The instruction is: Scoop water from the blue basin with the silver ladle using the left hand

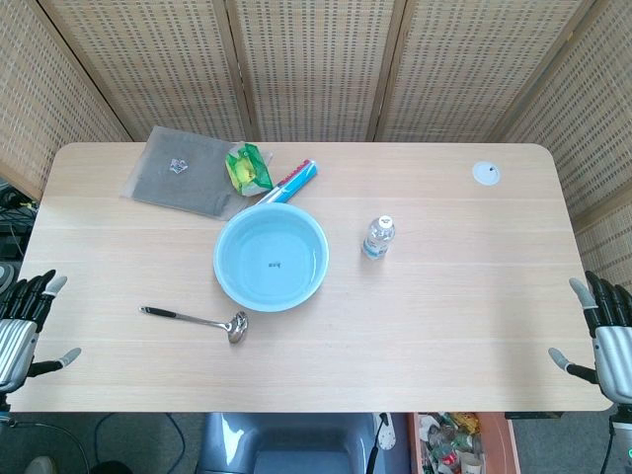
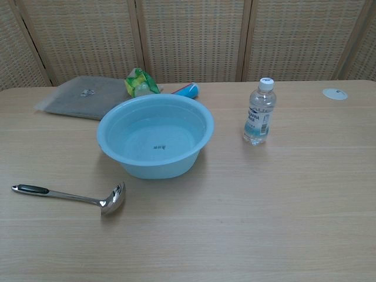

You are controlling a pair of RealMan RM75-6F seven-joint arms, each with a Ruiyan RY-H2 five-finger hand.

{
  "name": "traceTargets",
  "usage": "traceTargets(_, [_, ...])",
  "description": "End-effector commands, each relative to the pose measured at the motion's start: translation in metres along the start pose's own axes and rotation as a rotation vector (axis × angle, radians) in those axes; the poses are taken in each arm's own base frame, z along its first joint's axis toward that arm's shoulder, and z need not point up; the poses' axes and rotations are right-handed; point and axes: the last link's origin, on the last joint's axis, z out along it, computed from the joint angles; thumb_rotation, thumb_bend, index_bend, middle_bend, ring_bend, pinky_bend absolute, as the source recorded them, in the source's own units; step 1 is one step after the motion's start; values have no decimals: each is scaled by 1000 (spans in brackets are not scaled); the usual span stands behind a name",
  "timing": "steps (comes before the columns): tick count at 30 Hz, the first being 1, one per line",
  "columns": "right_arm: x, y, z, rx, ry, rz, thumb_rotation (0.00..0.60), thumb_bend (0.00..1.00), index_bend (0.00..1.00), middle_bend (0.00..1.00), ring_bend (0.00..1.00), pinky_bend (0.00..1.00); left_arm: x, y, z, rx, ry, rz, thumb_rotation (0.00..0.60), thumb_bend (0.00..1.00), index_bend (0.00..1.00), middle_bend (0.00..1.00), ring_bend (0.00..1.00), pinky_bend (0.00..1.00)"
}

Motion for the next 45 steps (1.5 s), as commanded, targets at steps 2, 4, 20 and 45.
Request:
traceTargets(2, [1, 0, 0, -1, 1, 15, 600, 0, 0, 0, 0, 0, 0, 1, 0, -3, 0, 5, 600, 65, 0, 0, 0, 0])
traceTargets(4, [1, 1, 0, -3, 2, 18, 600, 0, 0, 0, 0, 0, -1, 1, 0, -3, 3, 6, 600, 66, 0, 0, 0, 0])
traceTargets(20, [2, 2, 1, -7, -5, 29, 600, 0, 0, 0, 0, 0, -47, 10, 54, -130, -129, -1, 600, 78, 0, 991, 1000, 1000])
traceTargets(45, [0, 6, 5, -22, -42, 60, 600, 0, 0, 0, 0, 0, -134, 38, 128, -134, -348, 70, 600, 292, 407, 1000, 1000, 1000])
